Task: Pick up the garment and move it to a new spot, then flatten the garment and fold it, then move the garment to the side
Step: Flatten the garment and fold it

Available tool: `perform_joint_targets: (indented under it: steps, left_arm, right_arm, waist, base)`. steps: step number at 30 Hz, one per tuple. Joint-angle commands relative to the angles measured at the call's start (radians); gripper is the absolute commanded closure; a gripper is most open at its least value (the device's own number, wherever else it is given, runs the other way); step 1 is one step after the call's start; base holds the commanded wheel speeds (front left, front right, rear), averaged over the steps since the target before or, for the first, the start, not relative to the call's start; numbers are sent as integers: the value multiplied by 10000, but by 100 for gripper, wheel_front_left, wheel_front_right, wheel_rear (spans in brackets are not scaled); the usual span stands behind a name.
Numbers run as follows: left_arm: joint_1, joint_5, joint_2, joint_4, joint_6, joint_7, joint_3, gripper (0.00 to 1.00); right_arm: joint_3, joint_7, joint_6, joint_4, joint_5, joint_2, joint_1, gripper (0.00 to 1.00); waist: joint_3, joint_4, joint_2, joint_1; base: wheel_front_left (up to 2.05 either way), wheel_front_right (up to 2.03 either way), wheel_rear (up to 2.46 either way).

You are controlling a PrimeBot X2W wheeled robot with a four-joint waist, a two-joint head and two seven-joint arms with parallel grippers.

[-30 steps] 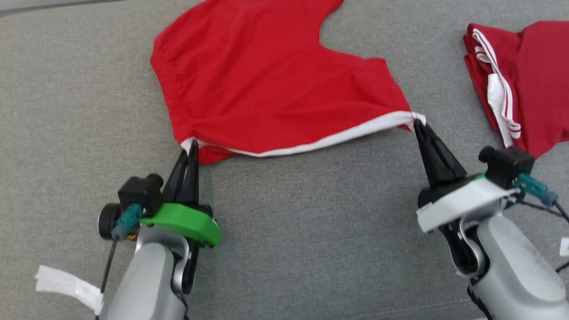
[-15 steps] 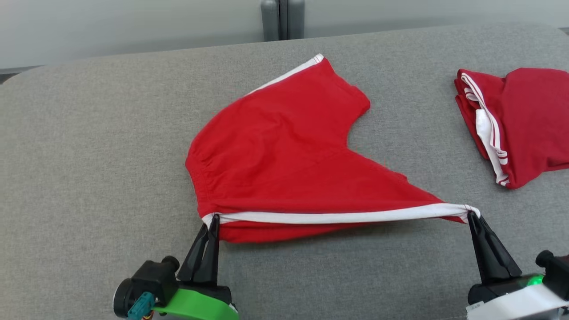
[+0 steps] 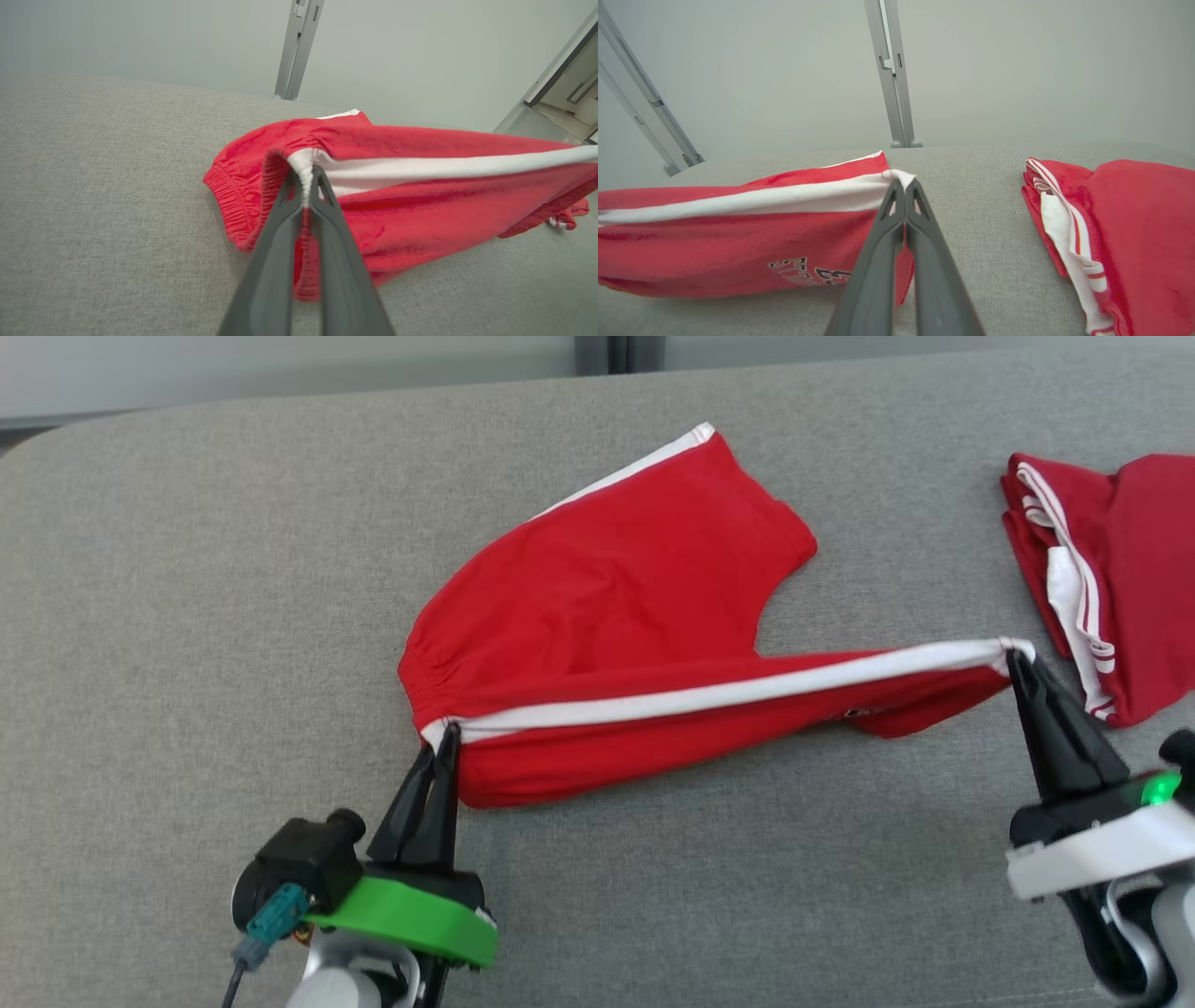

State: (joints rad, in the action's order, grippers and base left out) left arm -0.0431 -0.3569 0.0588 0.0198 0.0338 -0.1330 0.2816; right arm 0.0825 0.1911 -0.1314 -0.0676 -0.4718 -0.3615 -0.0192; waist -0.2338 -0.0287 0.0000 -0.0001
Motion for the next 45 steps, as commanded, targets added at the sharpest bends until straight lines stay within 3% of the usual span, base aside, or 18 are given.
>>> perform_joint_targets:
  steps: [1,7,14,22,28,29,30,31,32,38,45]
  left_arm:
    - [-458,-40,33,115,20,-127,-61,100]
    - [-2222,-238,-37,857,-77,-655,97,100]
    - [-4236,-679,-68,2097,-78,-1063,710,100]
    - [-5788,-1280,-71,3337,-290,-1248,1604,100]
    - [-6122,-1736,-71,3882,-555,-1332,1994,100]
    - [-6116,-1760,-71,3865,-594,-1325,2024,100]
    - [-6095,-1782,-68,3788,-672,-1324,2014,89]
    - [-6042,-1806,-66,3691,-716,-1325,1998,59]
    - [-5927,-1800,-70,3620,-772,-1326,2037,0]
    - [-5363,-1265,-64,3063,-1274,-1328,1822,0]
    - [-4542,-7,-31,2041,-1855,-1320,1021,0]
  right_arm:
    - [63,121,17,136,-140,-161,-606,100]
    - [805,-134,18,1428,-646,-1203,-3374,100]
    - [2398,-621,18,3703,-1500,-2136,-6784,100]
    - [4164,-695,17,5823,-2075,-2390,-9249,100]
    - [5246,-121,17,6928,-2331,-2315,-10220,100]
    - [5362,3,17,7055,-2370,-2307,-10313,94]
    - [5485,127,17,7200,-2396,-2303,-10395,35]
    - [5612,237,17,7287,-2413,-2299,-10438,0]
    - [5720,383,17,7351,-2419,-2312,-10470,0]
    - [5267,748,19,6654,-2150,-2391,-9952,0]
    - [2443,733,17,4415,-935,-2010,-7670,0]
  waist:
    - [-638,-414,0,1]
    - [-1813,-1256,0,1]
    - [-2790,-2081,0,1]
    - [-3400,-2554,0,1]
    - [-3514,-2567,0,1]
    - [-3506,-2568,0,1]
    - [-3486,-2570,0,1]
    - [-3464,-2564,0,1]
    - [-3422,-2554,0,1]
    - [-3043,-2324,0,1]
    - [-2407,-1815,0,1]
  base:
    - [0,0,0]
    - [0,0,0]
    - [0,0,0]
    - [0,0,0]
    - [0,0,0]
    - [0,0,0]
    - [0,0,0]
    - [0,0,0]
    - [0,0,0]
    - [0,0,0]
    - [0,0,0]
